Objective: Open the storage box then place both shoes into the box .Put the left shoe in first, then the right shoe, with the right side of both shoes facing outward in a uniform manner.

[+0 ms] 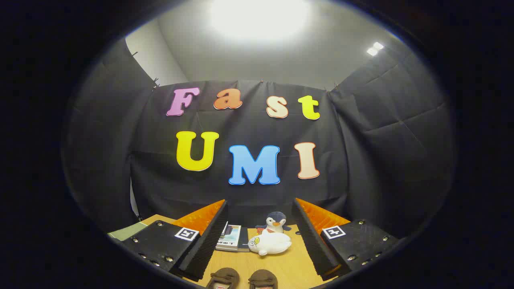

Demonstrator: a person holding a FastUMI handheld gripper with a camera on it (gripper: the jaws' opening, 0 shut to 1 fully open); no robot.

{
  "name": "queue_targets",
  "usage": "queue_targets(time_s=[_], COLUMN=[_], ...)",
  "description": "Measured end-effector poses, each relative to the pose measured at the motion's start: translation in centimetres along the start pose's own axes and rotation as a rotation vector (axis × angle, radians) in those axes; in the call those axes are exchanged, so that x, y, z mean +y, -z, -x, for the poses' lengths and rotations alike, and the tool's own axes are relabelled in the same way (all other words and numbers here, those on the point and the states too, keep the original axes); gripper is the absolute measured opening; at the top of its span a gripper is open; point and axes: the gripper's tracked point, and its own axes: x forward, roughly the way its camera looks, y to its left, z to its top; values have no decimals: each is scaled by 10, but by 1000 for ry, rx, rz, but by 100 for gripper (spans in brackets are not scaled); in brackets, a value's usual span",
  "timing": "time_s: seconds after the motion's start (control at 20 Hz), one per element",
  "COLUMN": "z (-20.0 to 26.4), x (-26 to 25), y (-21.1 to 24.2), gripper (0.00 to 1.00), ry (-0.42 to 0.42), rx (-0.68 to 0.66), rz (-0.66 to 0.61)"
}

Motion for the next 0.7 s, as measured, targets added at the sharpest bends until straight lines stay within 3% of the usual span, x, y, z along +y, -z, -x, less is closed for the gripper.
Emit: queue_targets(time_s=[0.7], z=[-2], x=[9], y=[-7], gripper=[96], ry=[-25], rx=[-10], rz=[12])
